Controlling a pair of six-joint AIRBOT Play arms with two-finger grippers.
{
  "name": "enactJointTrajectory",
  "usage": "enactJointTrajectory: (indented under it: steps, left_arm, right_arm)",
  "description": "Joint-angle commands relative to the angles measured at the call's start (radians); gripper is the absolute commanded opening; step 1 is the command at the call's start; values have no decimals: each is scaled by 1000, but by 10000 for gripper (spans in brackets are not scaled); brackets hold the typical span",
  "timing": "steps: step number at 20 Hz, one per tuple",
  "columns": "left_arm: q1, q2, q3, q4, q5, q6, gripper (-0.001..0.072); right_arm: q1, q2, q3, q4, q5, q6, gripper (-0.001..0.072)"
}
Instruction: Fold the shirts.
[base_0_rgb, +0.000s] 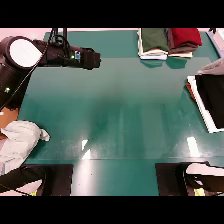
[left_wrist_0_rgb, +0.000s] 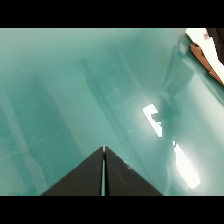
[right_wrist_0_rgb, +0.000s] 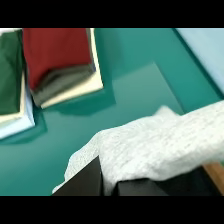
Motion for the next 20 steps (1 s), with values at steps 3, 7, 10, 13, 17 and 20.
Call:
enactJointTrajectory:
  steps: [3,7,10,13,17,20]
  left_arm:
    - [0,0,0,0,-10,23,21]
    - [0,0,0,0,-15,44,22]
    - [0,0,0,0,-24,48,22]
    - [0,0,0,0,-26,48,22]
    - [0,0,0,0,-26,48,22]
    - [0,0,0,0,-25,48,22]
  right_arm:
    - [-89,167,-284,-217,103,-5,14]
    - [-155,262,-515,-300,107,-4,19]
    - [-205,289,-602,-340,103,-4,427]
    - [-230,288,-565,-327,144,16,517]
    - [-153,288,-442,-153,153,26,516]
    - [34,289,-372,-55,191,26,514]
